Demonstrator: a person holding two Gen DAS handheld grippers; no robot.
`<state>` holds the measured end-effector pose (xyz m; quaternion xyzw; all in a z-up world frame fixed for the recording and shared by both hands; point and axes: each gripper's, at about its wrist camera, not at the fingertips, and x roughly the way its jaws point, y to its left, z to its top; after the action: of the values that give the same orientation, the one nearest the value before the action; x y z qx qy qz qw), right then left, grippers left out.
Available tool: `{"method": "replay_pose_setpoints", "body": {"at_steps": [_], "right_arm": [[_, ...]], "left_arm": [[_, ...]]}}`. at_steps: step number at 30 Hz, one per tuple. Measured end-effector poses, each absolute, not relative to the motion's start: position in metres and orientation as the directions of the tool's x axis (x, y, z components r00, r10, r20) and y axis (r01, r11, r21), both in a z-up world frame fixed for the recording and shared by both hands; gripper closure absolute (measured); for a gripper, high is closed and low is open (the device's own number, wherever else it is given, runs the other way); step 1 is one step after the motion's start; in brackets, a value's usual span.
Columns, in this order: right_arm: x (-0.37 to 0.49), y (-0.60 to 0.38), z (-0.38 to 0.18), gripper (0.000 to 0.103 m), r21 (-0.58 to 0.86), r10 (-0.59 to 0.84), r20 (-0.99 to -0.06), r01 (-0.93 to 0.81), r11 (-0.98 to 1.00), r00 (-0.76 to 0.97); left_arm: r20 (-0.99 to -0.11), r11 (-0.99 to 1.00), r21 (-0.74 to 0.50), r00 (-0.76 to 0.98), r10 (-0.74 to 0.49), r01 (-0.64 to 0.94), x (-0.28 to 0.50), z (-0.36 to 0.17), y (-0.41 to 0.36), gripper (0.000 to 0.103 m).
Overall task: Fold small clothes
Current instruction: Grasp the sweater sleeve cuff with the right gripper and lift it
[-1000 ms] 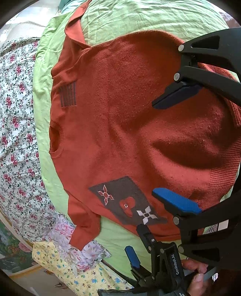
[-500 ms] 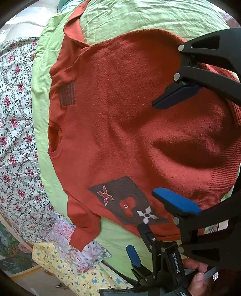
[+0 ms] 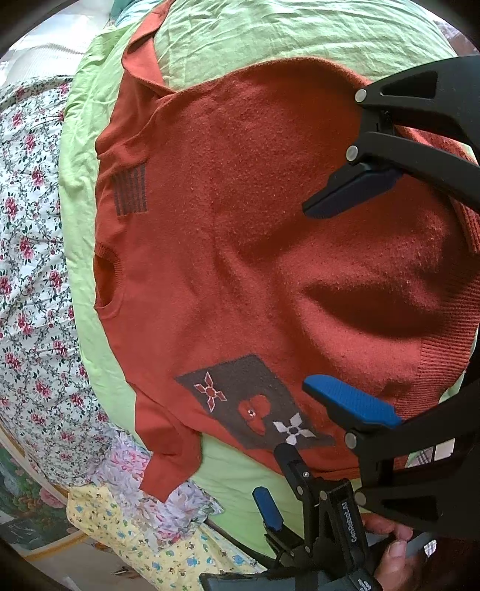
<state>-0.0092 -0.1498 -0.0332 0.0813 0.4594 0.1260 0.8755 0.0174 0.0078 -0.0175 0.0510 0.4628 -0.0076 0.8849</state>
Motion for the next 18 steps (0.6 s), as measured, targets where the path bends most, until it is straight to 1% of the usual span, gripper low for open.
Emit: {"method": "replay_pose_setpoints", "body": {"at_steps": [2, 4, 6, 8, 9, 11, 14, 16, 18], "right_arm": [[-0.009, -0.155, -0.033, 0.016, 0.277, 0.302, -0.781, -0.13, 0.952, 0.547], [-0.007, -0.166, -0.032, 0.016, 0.335, 0.335, -0.764, -0.105, 0.936, 0.552], [-0.004, -0.182, -0.03, 0.016, 0.342, 0.317, -0.762, -0.065, 0.937, 0.565], [0.002, -0.205, -0.029, 0.016, 0.387, 0.32, -0.748, -0.01, 0.922, 0.582], [0.006, -0.215, -0.028, 0.016, 0.376, 0.295, -0.756, 0.02, 0.926, 0.584], [0.013, -0.243, -0.025, 0.016, 0.401, 0.269, -0.725, 0.071, 0.913, 0.634], [0.027, -0.294, -0.026, 0.016, 0.449, 0.228, -0.716, 0.185, 0.874, 0.659], [0.036, -0.322, -0.029, 0.016, 0.444, 0.191, -0.755, 0.275, 0.853, 0.627], [0.045, -0.354, -0.029, 0.016, 0.446, 0.156, -0.759, 0.331, 0.832, 0.632]], "left_arm": [[-0.823, 0.995, 0.085, 0.567, 0.037, 0.059, 0.022, -0.019, 0.006, 0.006], [-0.826, 0.995, 0.089, 0.562, 0.042, 0.055, 0.027, -0.019, 0.006, 0.006], [-0.827, 0.995, 0.089, 0.56, 0.046, 0.049, 0.034, -0.019, 0.007, 0.006], [-0.83, 0.995, 0.089, 0.555, 0.051, 0.041, 0.045, -0.02, 0.008, 0.006], [-0.834, 0.996, 0.088, 0.549, 0.055, 0.034, 0.051, -0.021, 0.009, 0.006], [-0.838, 0.997, 0.079, 0.543, 0.054, 0.023, 0.063, -0.021, 0.012, 0.006], [-0.842, 0.997, 0.071, 0.536, 0.056, 0.007, 0.082, -0.022, 0.013, 0.006], [-0.841, 0.997, 0.077, 0.538, 0.067, -0.004, 0.096, -0.022, 0.013, 0.006], [-0.84, 0.997, 0.08, 0.538, 0.074, -0.012, 0.11, -0.022, 0.011, 0.006]]}}
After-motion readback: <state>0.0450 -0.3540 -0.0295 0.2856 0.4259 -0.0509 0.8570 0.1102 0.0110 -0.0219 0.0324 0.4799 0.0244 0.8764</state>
